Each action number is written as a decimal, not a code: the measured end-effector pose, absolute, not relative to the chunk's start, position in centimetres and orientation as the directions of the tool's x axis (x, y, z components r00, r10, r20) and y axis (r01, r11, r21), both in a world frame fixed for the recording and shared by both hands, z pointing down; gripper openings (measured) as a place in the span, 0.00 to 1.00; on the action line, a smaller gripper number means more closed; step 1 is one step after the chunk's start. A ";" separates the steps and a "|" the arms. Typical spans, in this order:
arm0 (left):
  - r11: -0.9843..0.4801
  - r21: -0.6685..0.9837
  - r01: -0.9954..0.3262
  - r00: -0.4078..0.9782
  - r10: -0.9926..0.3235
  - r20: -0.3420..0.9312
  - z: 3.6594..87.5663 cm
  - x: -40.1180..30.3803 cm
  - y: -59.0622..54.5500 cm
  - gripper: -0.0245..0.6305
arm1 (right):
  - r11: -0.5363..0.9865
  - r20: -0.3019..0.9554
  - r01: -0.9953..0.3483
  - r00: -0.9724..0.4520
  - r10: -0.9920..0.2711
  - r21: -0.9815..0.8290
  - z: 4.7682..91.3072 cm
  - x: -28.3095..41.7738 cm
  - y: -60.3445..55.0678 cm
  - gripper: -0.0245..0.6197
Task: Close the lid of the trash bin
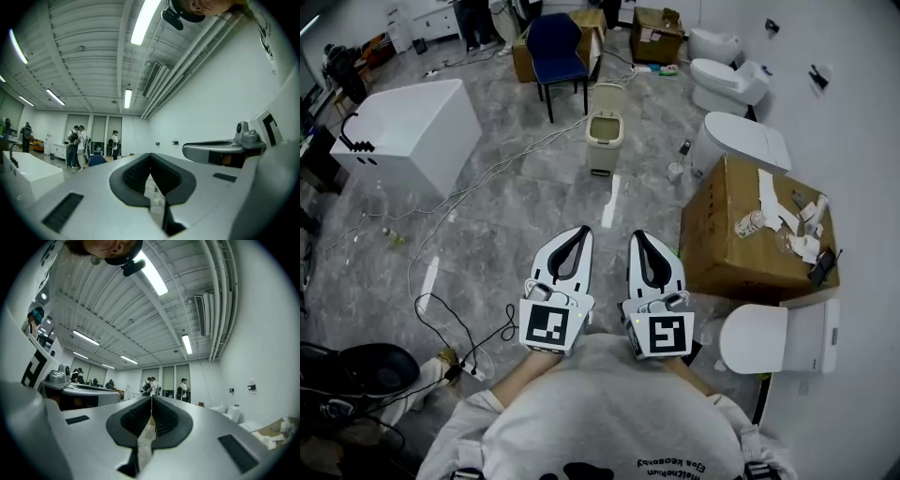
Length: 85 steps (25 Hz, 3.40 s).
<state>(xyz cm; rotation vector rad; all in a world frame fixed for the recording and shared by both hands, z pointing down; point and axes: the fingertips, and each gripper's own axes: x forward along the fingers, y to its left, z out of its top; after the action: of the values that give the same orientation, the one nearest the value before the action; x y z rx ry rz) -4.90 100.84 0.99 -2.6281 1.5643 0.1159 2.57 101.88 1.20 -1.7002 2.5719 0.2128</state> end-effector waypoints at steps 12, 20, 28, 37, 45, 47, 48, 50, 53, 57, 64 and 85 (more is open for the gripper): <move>-0.472 -0.058 -0.879 0.475 -0.879 -0.043 2.1 -3.3 95.4 0.07 | 0.393 -0.123 -0.919 -0.395 -0.910 0.044 1.5 5.1 96.8 0.09; -0.501 -0.065 -0.863 0.503 -0.863 -0.030 2.9 -3.1 87.3 0.07 | 0.366 -0.114 -0.928 -0.373 -0.921 0.074 2.0 5.3 89.2 0.09; -0.554 -0.059 -0.831 0.554 -0.832 0.005 3.4 -4.4 76.2 0.07 | 0.320 -0.079 -0.942 -0.328 -0.941 0.095 2.4 3.9 78.1 0.09; -0.606 -0.025 -0.795 0.606 -0.794 -0.043 3.4 -7.1 64.0 0.07 | 0.255 -0.057 -0.964 -0.259 -0.964 0.079 3.4 1.2 66.7 0.09; -0.619 0.026 -0.785 0.618 -0.785 -0.028 4.6 -9.7 59.3 0.07 | 0.263 -0.039 -0.960 -0.267 -0.963 0.095 3.8 -1.8 62.0 0.09; -0.611 0.048 -0.790 0.610 -0.792 -0.033 4.8 -10.2 58.5 0.07 | 0.269 -0.032 -0.958 -0.273 -0.961 0.100 4.0 -2.2 61.1 0.09; -0.610 0.045 -0.791 0.610 -0.793 -0.013 5.3 -10.5 58.2 0.07 | 0.272 -0.029 -0.957 -0.276 -0.961 0.101 4.1 -2.4 60.7 0.09; -0.611 0.035 -0.791 0.612 -0.790 0.029 6.4 -11.0 57.5 0.07 | 0.278 -0.027 -0.955 -0.282 -0.959 0.102 4.3 -2.8 59.8 0.09; -0.597 0.060 -0.800 0.597 -0.802 -0.022 5.8 -11.4 56.1 0.07 | 0.289 -0.030 -0.952 -0.293 -0.956 0.101 4.4 -3.2 58.4 0.09; -0.582 0.073 -0.810 0.580 -0.813 -0.047 5.7 -11.5 53.7 0.07 | 0.300 -0.036 -0.949 -0.305 -0.952 0.100 4.6 -3.2 56.0 0.09; -0.576 0.065 -0.815 0.575 -0.817 -0.036 6.0 -10.3 46.6 0.07 | 0.308 -0.037 -0.948 -0.312 -0.950 0.086 5.1 -1.7 48.7 0.09; -0.493 0.039 -0.869 0.494 -0.870 0.011 6.2 -3.2 21.4 0.07 | 0.411 -0.054 -0.909 -0.414 -0.908 0.066 4.3 5.6 21.6 0.09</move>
<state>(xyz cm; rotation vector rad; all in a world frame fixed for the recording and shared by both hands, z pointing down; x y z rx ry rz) -3.23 21.40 6.16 -2.7487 1.6008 0.0169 5.63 21.63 4.32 -1.6945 2.6302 0.1329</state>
